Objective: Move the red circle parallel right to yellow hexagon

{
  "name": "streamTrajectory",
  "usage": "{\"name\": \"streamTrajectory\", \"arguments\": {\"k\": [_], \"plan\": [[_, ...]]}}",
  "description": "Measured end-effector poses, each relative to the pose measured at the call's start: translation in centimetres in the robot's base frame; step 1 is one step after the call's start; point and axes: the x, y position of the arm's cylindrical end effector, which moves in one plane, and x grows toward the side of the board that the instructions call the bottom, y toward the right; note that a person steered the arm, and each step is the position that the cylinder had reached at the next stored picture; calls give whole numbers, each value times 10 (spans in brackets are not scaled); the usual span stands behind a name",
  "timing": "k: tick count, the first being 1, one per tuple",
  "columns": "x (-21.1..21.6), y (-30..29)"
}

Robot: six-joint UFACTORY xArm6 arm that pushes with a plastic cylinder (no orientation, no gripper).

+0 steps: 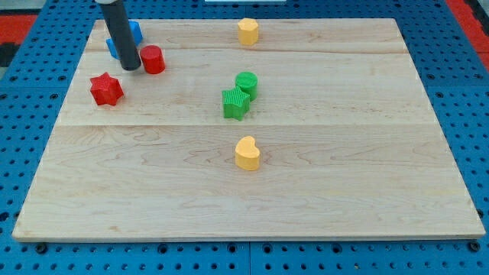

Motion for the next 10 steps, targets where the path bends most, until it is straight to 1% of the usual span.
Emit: {"name": "streamTrajectory", "arguments": {"k": [1,2,3,4,5,6,7,8,9,10], "plan": [[-4,35],[-7,109],[-26,188],[-19,225],[15,204],[11,262],[-12,286],[-11,243],[-42,268],[-50,337]]}}
